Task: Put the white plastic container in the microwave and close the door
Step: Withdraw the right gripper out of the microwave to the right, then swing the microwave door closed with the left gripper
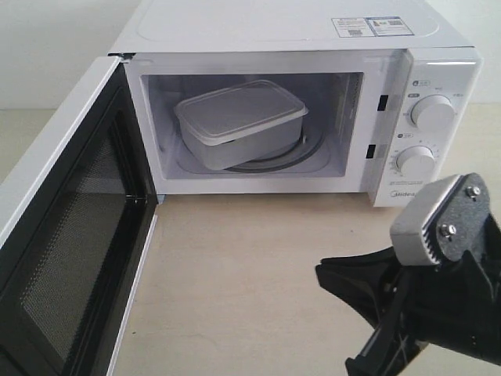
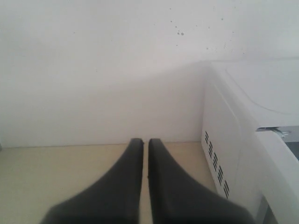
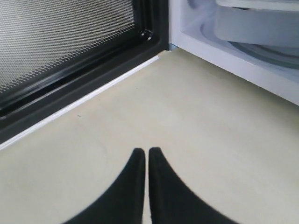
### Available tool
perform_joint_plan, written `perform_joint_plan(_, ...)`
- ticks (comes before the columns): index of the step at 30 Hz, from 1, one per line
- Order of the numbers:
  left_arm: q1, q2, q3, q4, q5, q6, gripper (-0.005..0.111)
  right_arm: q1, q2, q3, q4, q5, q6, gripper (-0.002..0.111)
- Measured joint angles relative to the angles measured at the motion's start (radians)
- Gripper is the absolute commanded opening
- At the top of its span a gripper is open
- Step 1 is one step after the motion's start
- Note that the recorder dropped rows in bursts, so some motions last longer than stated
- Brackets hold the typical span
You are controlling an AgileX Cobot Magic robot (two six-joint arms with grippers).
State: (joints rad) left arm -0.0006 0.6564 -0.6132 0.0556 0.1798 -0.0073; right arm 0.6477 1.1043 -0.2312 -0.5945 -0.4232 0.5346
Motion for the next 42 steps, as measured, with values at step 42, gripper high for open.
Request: perform_joint_plan(42, -0.001, 0.397, -0.094, -1.095, 0.789, 0.728, 0.004, 0.0, -0.801, 0.007, 0.026, 0.826, 0.355, 0.0)
